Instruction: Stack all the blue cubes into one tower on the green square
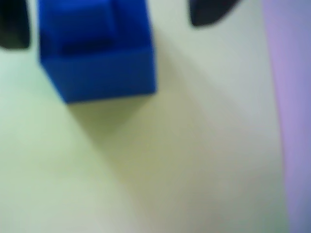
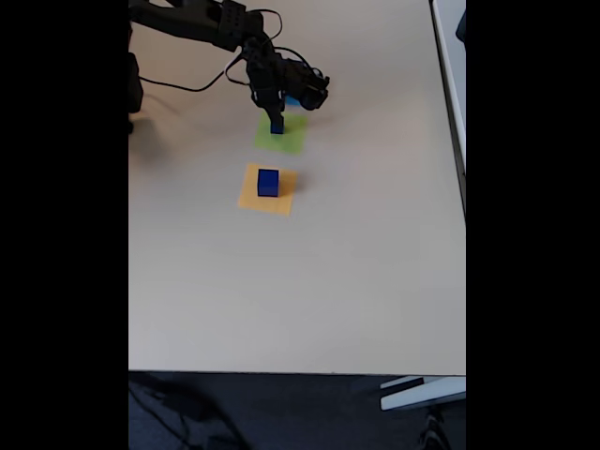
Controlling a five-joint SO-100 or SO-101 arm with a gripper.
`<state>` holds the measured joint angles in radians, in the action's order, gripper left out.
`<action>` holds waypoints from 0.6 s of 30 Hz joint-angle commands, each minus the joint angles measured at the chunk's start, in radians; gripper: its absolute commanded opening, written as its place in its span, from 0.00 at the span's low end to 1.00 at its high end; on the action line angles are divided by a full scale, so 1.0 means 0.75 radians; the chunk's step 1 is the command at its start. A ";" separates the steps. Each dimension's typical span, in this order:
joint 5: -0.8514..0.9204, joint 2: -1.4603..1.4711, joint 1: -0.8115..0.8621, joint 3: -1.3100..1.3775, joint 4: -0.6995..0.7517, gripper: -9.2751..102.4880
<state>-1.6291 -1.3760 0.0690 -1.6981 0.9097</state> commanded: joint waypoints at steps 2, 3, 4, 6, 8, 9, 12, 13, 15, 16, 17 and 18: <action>0.014 -0.076 0.002 0.004 -0.027 0.22; 0.016 -0.076 0.004 0.004 -0.027 0.22; 0.018 -0.076 0.006 0.004 -0.029 0.22; 0.022 -0.076 0.008 0.004 -0.029 0.21; 0.022 -0.076 0.008 0.002 -0.033 0.21; 0.025 -0.076 0.010 0.002 -0.035 0.20; 0.025 -0.076 0.010 0.000 -0.039 0.20; 0.027 -0.076 0.010 0.000 -0.041 0.20; 0.031 -0.076 0.010 -0.006 -0.047 0.20; 0.035 -0.078 0.012 -0.012 -0.051 0.20; 0.039 -0.080 0.014 -0.016 -0.059 0.20; 0.047 -0.082 0.018 -0.016 -0.059 0.21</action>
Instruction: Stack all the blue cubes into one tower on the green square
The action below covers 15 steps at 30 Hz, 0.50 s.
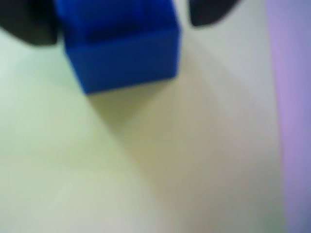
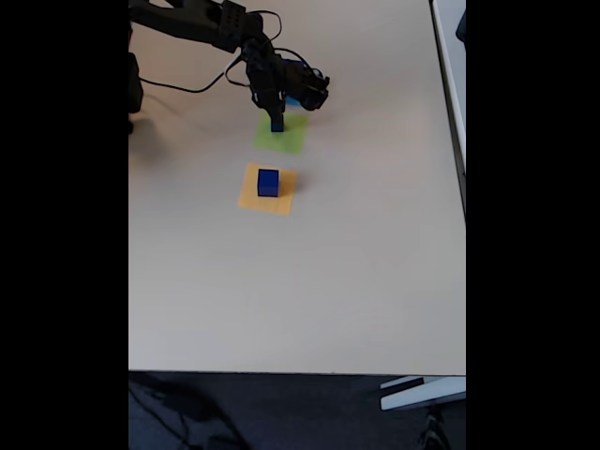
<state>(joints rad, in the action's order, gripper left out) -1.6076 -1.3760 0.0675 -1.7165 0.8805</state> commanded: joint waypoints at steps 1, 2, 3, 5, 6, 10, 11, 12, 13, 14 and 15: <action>0.025 -0.084 0.022 0.008 -0.020 0.21; 0.031 -0.088 0.025 0.008 -0.020 0.21; 0.037 -0.090 0.029 0.008 -0.020 0.20; 0.043 -0.092 0.033 0.010 -0.020 0.20; 0.045 -0.092 0.033 0.010 -0.020 0.20; 0.043 -0.092 0.033 0.012 -0.020 0.20; 0.043 -0.092 0.033 0.014 -0.020 0.20; 0.043 -0.092 0.033 0.014 -0.020 0.20; 0.043 -0.090 0.033 0.016 -0.020 0.20; 0.045 -0.090 0.033 0.016 -0.020 0.20; 0.047 -0.090 0.033 0.018 -0.020 0.20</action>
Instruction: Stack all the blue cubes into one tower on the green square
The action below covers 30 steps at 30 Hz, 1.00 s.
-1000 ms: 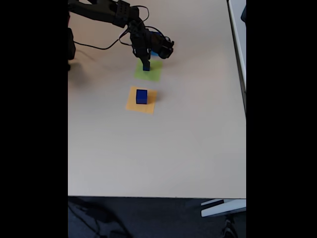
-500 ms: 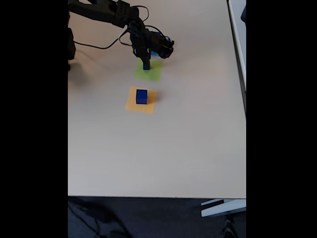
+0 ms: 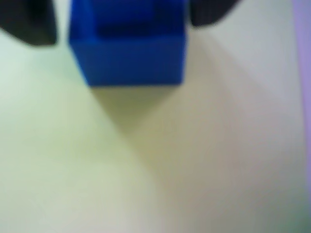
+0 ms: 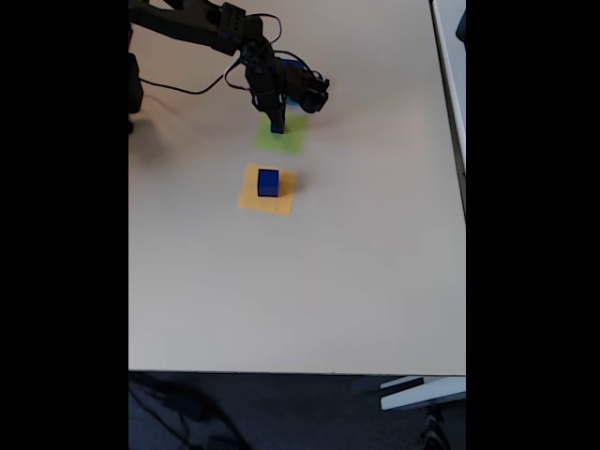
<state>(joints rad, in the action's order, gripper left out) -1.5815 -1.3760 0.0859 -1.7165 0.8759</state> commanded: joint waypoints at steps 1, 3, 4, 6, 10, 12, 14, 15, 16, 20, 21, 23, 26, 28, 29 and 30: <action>0.012 -0.090 0.010 0.020 -0.014 0.20; 0.014 -0.092 0.010 0.022 -0.014 0.21; 0.016 -0.092 0.010 0.025 -0.012 0.21; 0.025 -0.092 0.008 0.039 -0.004 0.21; 0.033 -0.092 0.008 0.094 0.053 0.21; 0.033 -0.090 0.008 0.119 0.082 0.21; 0.033 -0.090 0.008 0.127 0.090 0.21; 0.031 -0.090 0.008 0.133 0.096 0.21; 0.031 -0.090 0.008 0.135 0.098 0.21; 0.031 -0.090 0.008 0.143 0.112 0.21; 0.033 -0.090 0.010 0.145 0.112 0.21; 0.033 -0.090 0.010 0.145 0.112 0.21; 0.033 -0.090 0.010 0.145 0.112 0.20; 0.029 -0.088 0.010 0.145 0.112 0.20; 0.029 -0.088 0.010 0.143 0.112 0.19; 0.027 -0.086 0.010 0.143 0.112 0.19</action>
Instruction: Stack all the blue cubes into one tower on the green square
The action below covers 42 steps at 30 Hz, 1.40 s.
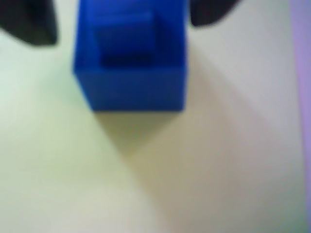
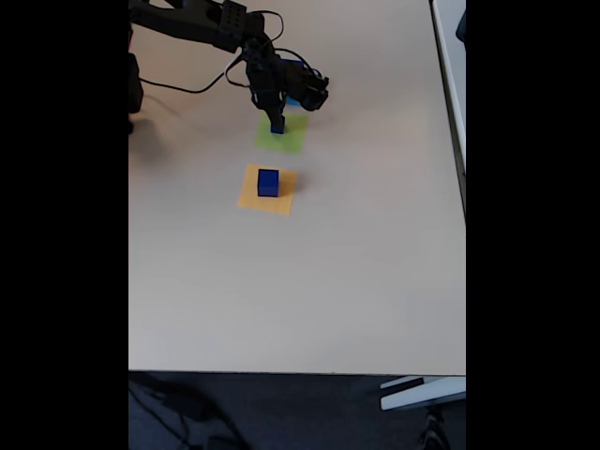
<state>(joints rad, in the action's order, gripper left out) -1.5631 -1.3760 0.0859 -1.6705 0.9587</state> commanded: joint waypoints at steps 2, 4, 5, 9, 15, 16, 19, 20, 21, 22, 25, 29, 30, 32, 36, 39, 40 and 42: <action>0.002 -0.086 0.010 0.078 0.002 0.18; 0.004 -0.086 0.010 0.078 0.002 0.18; 0.006 -0.086 0.012 0.078 0.002 0.17; 0.004 -0.086 0.012 0.080 0.002 0.17; 0.006 -0.084 0.014 0.080 0.002 0.15; 0.006 -0.084 0.014 0.080 0.002 0.15; 0.006 -0.082 0.016 0.080 0.002 0.14; 0.004 -0.080 0.016 0.080 0.002 0.14; 0.004 -0.080 0.014 0.080 0.004 0.13; -0.002 -0.080 0.014 0.080 0.008 0.13; -0.010 -0.080 0.014 0.080 0.010 0.12; -0.022 -0.080 0.014 0.082 0.012 0.08; -0.025 -0.080 0.014 0.082 0.012 0.08; -0.035 -0.082 0.012 0.082 0.016 0.08; -0.061 -0.100 -0.002 0.106 0.063 0.08; -0.063 -0.112 -0.008 0.172 0.141 0.08; -0.067 -0.117 -0.010 0.196 0.174 0.08; -0.082 -0.117 -0.025 0.274 0.258 0.08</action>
<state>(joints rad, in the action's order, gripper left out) -1.6107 -1.3790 0.0859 -1.5723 1.0922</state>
